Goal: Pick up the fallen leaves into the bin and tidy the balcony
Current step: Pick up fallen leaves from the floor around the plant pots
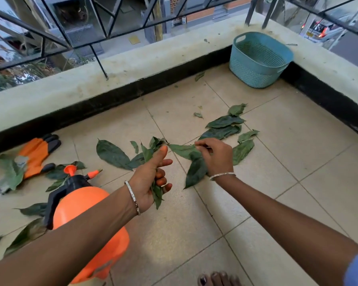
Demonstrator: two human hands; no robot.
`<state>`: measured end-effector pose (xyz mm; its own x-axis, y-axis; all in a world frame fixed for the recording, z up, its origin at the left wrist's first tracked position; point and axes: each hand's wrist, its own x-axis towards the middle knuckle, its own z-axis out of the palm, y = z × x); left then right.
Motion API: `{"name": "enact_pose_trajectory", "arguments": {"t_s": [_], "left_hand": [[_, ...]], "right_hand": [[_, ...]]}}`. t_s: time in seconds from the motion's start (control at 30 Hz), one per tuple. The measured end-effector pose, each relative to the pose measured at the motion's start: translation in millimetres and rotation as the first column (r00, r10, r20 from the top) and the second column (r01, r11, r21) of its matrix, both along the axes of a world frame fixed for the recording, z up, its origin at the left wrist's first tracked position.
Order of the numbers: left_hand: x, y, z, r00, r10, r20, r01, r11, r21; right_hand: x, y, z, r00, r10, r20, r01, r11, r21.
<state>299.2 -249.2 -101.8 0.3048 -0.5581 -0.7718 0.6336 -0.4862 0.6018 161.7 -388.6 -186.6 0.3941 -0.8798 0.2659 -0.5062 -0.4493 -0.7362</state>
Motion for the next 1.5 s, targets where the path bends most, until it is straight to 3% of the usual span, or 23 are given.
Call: {"name": "enact_pose_trajectory", "arguments": {"t_s": [0.13,0.23,0.33,0.43,0.5,0.6,0.7,0.8,0.87,1.03,1.13,1.23,1.33,1.43,1.5], "left_hand": [[-7,-4,4,0.994,-0.034,-0.105,0.03,0.999,-0.04],[-19,-10,7,0.992,0.004,-0.129,-0.011,0.998,-0.057],[-23,-18,0,0.993,0.074,0.092,-0.078,0.996,0.04],[-20,-16,-5,0.983,0.088,0.164,-0.096,0.995,0.04],[-18,-12,-3,0.988,0.069,0.136,-0.071,0.997,0.01],[-14,-7,-1,0.993,0.05,0.103,-0.048,0.999,-0.02],[-11,-4,0,0.995,0.033,0.097,-0.031,0.999,-0.024],[-8,-2,7,0.996,0.065,0.054,-0.064,0.998,-0.02],[-4,0,11,0.998,0.059,0.018,-0.059,0.998,-0.014],[-1,6,8,0.999,0.022,0.025,-0.022,1.0,0.0],[-1,7,4,1.0,-0.007,0.02,0.007,1.0,0.011],[-3,5,4,1.0,-0.012,-0.014,0.012,1.0,-0.015],[-8,0,8,1.0,-0.009,-0.03,0.006,0.997,-0.083],[-11,-5,13,0.998,-0.006,-0.063,-0.001,0.994,-0.11],[-8,-6,11,0.999,0.041,-0.018,-0.041,0.998,-0.043]], "right_hand": [[2,66,47,0.964,0.058,0.258,-0.065,0.998,0.022],[3,97,56,0.94,0.19,0.284,-0.198,0.98,-0.001],[-3,107,53,0.924,0.29,0.25,-0.28,0.957,-0.075],[-17,94,46,0.948,0.201,0.246,-0.197,0.98,-0.041],[-26,67,29,0.985,0.078,0.152,-0.084,0.996,0.033],[-39,16,-6,0.976,0.044,-0.215,-0.023,0.995,0.1],[-41,-20,-25,0.818,0.202,-0.539,-0.141,0.978,0.153],[-28,-34,-30,0.676,0.256,-0.691,-0.175,0.967,0.187],[-21,-37,-31,0.65,0.176,-0.739,-0.133,0.984,0.117],[-22,-32,-25,0.795,0.053,-0.604,-0.013,0.997,0.07],[-28,-17,-8,0.958,-0.045,-0.284,0.09,0.985,0.145],[-22,16,26,0.988,-0.138,0.069,0.127,0.982,0.138],[-6,64,53,0.975,0.025,0.221,-0.032,0.999,0.027],[-1,99,58,0.942,0.271,0.2,-0.245,0.958,-0.147],[-7,106,57,0.905,0.383,0.185,-0.355,0.92,-0.169]]}}
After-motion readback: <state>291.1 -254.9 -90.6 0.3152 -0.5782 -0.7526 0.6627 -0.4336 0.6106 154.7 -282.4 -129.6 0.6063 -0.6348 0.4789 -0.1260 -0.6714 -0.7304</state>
